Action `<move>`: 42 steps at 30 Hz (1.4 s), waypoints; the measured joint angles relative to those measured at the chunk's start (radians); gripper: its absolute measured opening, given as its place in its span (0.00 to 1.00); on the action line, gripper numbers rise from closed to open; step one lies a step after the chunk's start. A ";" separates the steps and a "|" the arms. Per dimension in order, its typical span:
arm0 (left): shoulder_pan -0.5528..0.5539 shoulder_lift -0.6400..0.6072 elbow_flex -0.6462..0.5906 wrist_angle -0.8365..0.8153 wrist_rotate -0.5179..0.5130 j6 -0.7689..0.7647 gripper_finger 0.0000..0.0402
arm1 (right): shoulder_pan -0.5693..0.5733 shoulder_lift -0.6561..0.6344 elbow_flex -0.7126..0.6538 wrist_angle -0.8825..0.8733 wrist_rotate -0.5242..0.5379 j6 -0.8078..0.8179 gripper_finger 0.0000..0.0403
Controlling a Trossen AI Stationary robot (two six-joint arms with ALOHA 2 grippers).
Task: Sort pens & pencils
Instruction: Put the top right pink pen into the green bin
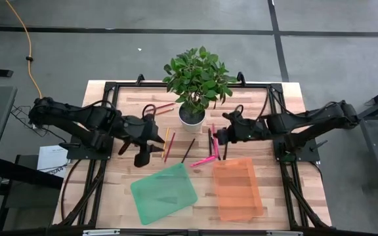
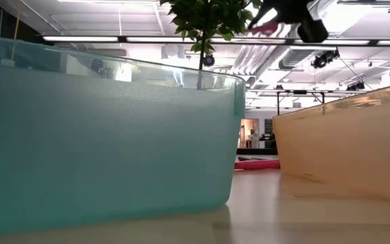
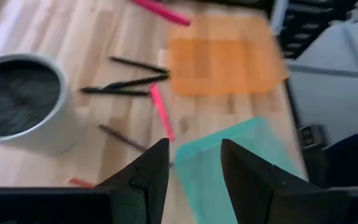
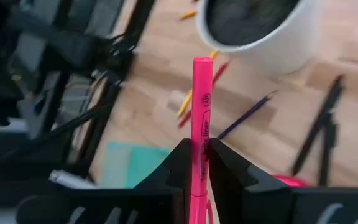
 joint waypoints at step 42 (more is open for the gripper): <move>-0.564 0.208 -0.002 0.164 -0.628 -0.541 0.33 | 0.227 0.301 0.012 0.788 -0.053 -0.277 0.08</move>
